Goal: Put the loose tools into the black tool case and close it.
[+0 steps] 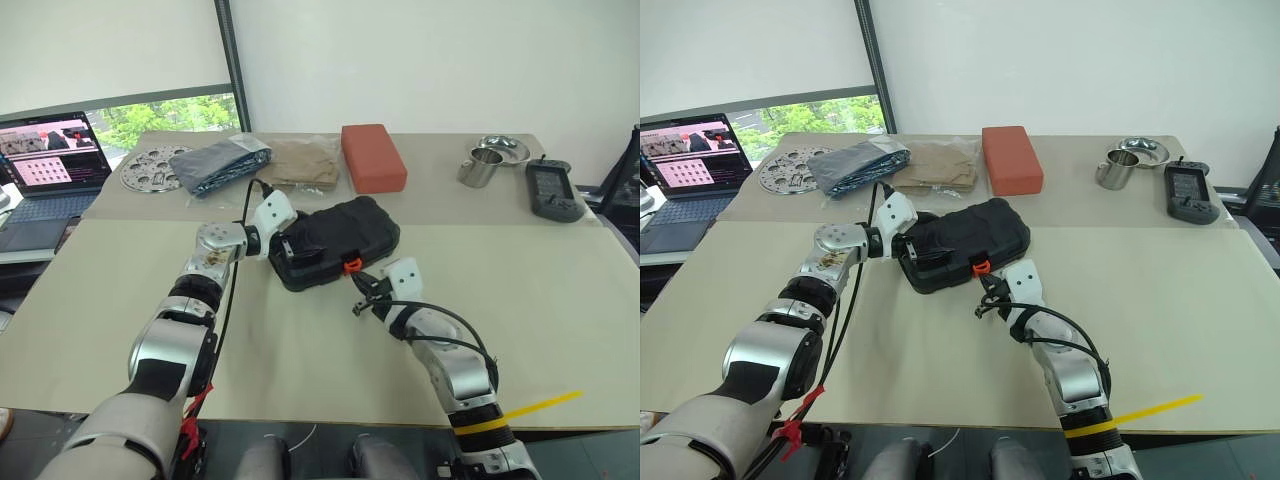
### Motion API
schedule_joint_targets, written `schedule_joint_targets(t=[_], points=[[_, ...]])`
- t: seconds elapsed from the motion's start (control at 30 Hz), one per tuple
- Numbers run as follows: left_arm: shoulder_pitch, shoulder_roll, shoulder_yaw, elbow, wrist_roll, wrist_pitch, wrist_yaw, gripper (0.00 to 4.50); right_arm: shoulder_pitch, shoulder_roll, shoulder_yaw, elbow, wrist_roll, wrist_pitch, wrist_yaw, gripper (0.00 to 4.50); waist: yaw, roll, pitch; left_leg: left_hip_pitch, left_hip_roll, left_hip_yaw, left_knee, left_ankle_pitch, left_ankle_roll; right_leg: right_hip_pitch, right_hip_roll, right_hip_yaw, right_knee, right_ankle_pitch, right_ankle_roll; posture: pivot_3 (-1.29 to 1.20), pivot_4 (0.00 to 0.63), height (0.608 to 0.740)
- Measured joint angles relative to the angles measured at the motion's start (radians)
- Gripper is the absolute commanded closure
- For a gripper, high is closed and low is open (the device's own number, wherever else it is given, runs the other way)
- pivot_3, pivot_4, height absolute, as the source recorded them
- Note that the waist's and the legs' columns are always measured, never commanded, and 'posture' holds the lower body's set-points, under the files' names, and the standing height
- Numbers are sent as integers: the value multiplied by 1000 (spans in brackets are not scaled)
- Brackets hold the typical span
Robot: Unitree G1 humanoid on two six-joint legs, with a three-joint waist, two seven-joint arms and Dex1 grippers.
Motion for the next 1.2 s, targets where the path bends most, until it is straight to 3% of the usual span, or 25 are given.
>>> schedule_joint_targets(t=[0.3,0.8,0.93,1.2], points=[[1,-4,0,-1,0,0,0,0,-91,12,-30,-19,-1,-62,-9,4461,6,-1,-2,0,-1,-2,-1,0,0,1,0,-1,-1,-1,1,0,150,740],[6,-1,2,-10,-1,0,-5,0,-50,-2,-38,-12,8,-70,20,4461,6,-1,-2,-1,-2,-8,-1,0,0,2,-1,0,-1,-2,2,0,150,740],[27,5,23,-29,-32,8,-39,0,-11,-66,-82,-53,60,-70,83,3479,4,-1,-2,-1,-2,-8,-2,0,0,1,-2,0,-2,-2,3,0,150,740],[223,84,121,-292,-183,173,-94,0,105,-282,-239,-82,188,-45,262,554,-18,-2,2,-2,0,-9,-5,0,0,-2,0,0,-1,-2,2,0,150,740]])
